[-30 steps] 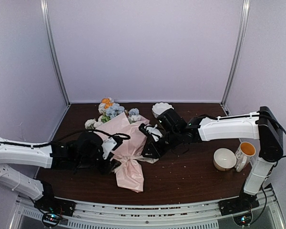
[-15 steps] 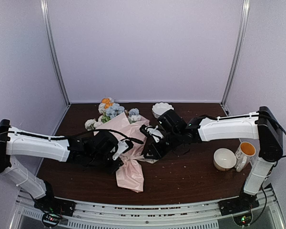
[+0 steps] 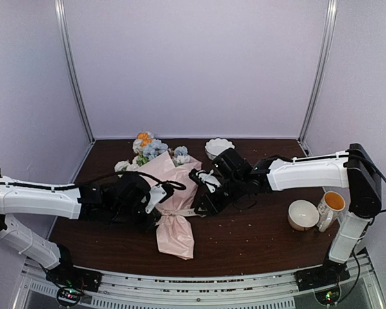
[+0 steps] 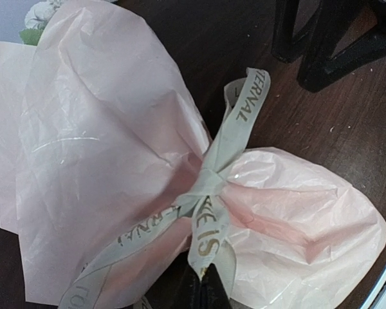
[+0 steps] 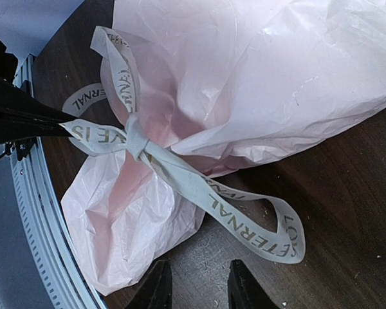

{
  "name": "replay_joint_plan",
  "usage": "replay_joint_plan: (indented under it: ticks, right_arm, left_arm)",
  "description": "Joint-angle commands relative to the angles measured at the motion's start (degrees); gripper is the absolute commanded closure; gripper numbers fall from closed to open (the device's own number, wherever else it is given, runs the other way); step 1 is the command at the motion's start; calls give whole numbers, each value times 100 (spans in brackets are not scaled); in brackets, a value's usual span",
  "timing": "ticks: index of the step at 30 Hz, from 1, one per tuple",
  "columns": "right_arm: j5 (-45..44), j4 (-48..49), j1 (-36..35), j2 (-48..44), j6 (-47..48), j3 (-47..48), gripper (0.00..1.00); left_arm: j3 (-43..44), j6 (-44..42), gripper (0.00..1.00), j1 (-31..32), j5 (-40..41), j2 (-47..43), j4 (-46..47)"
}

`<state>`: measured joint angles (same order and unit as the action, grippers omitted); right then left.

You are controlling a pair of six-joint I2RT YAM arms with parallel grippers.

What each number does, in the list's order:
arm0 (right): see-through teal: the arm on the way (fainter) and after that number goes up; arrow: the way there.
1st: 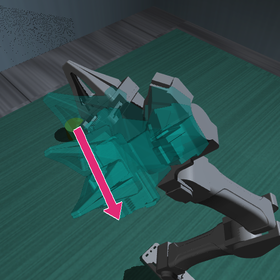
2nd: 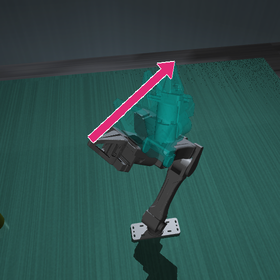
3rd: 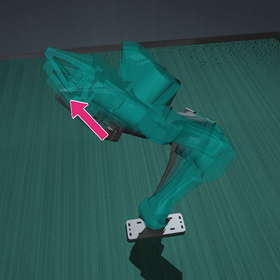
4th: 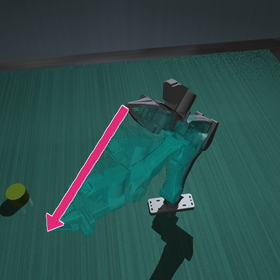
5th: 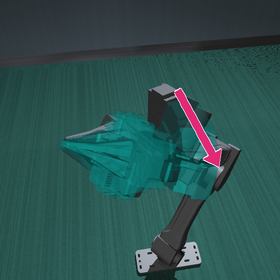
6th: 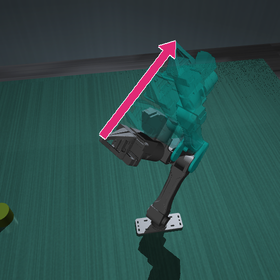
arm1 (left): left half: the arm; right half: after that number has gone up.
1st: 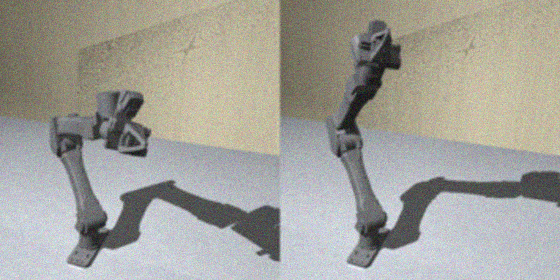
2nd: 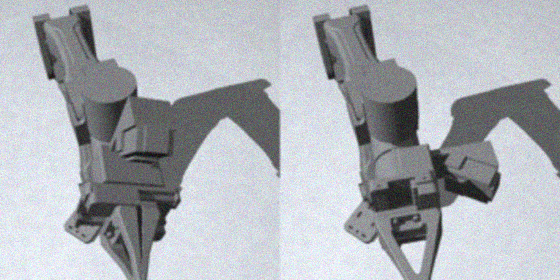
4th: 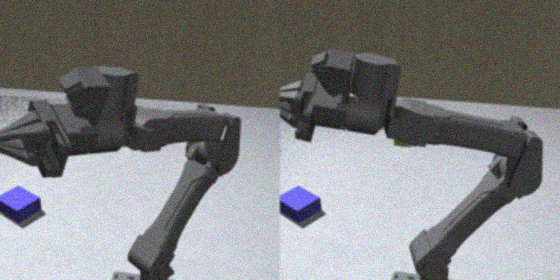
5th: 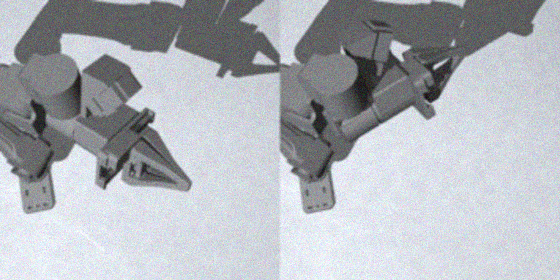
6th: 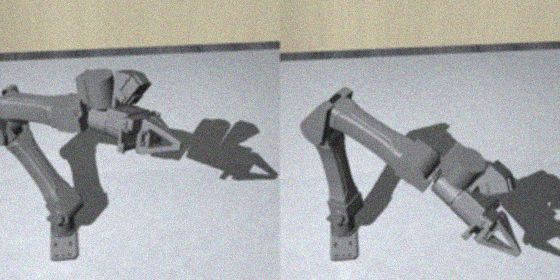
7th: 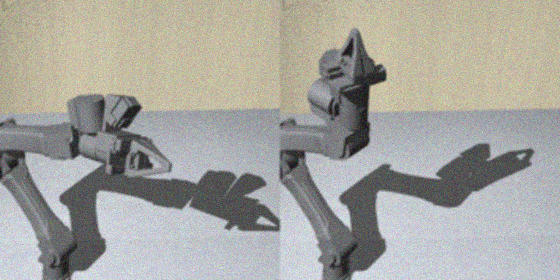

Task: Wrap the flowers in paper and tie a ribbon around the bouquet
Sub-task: Tie the ribbon around the folded bouquet.

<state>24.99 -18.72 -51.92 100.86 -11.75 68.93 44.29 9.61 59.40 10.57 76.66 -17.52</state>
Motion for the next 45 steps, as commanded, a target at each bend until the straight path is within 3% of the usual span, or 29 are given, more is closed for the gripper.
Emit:
replay_joint_plan:
  ticks: [1,4,12,17,21,29,35,40,43,45]
  right_arm:
    - [-96,-62,39,99,76,22,69]
    - [-50,-68,41,151,68,49,69]
    - [-72,-108,42,115,85,36,69]
    - [-57,-101,78,118,68,16,69]
    - [68,-3,173,129,-32,16,68]
    - [837,601,322,320,-411,-3,51]
    - [1200,847,318,650,-528,99,44]
    - [1363,949,323,803,-595,107,39]
    - [1476,1026,318,914,-617,107,36]
    - [1505,1057,323,1014,-622,148,36]
  left_arm:
    - [-210,133,94,-25,109,-324,138]
    - [-289,147,92,-37,110,-335,187]
    - [-184,209,100,-33,209,-146,66]
    - [-152,1159,100,-196,545,-409,-841]
    - [-623,2155,100,-192,69,-914,-1138]
    - [-1741,3715,100,-185,-340,-2263,-1324]
    - [-1747,3561,99,-140,-467,-2160,-1230]
    - [-1468,3286,45,-139,-506,-1755,-1156]
    - [-1426,3108,26,-146,-513,-1910,-1100]
    - [-1388,3012,20,-175,-316,-2125,-1179]
